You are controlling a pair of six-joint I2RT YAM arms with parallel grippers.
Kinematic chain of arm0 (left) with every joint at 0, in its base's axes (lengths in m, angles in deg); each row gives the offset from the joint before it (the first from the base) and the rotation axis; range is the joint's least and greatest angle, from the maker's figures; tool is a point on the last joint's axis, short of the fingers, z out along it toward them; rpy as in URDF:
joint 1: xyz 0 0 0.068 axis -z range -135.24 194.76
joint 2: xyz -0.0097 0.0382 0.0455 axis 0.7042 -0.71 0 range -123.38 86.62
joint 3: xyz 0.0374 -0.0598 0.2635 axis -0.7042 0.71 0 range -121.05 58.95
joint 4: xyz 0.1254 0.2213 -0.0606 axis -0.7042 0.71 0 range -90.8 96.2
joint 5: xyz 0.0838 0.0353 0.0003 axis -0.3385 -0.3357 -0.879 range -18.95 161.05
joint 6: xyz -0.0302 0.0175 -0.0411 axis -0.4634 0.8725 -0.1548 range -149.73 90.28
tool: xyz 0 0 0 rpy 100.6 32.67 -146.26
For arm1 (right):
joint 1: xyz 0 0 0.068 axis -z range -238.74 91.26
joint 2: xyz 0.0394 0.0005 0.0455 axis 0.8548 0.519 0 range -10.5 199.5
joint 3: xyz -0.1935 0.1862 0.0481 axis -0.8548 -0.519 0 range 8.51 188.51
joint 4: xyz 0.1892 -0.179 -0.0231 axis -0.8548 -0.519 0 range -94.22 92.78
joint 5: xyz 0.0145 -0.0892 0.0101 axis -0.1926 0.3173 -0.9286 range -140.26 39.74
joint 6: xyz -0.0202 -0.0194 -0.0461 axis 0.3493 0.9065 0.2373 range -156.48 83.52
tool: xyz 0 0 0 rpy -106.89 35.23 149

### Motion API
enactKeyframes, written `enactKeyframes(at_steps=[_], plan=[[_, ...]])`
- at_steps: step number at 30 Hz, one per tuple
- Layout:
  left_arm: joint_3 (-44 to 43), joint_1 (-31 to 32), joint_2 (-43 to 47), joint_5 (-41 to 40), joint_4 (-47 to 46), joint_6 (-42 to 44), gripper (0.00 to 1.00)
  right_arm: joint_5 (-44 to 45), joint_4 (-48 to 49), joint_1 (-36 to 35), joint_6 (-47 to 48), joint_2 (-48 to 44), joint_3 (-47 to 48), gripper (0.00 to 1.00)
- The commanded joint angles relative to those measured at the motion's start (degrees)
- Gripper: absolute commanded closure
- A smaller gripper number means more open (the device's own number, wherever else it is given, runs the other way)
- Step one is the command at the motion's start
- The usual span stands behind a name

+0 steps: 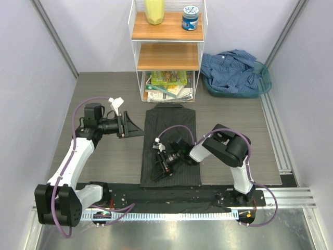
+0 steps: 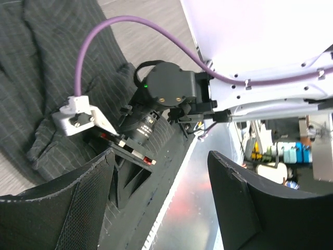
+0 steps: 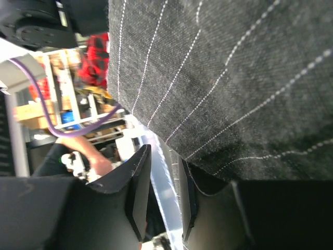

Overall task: Fold and stack the long sleeve shirts
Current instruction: Fold the shirt

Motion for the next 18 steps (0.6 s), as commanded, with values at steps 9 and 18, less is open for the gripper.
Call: enactKeyframes(at_steps=[9, 18], plan=[[1.5, -2.2, 2.3, 3.2, -1.8, 0.7, 0.28, 3.6, -4.5, -0.3, 2.7, -3.7, 9.5, 0.63], [0.8, -2.3, 0.5, 0.7, 1.0, 3.4, 0.28, 2.9, 0.1, 1.2, 4.1, 8.9, 8.0, 0.61]])
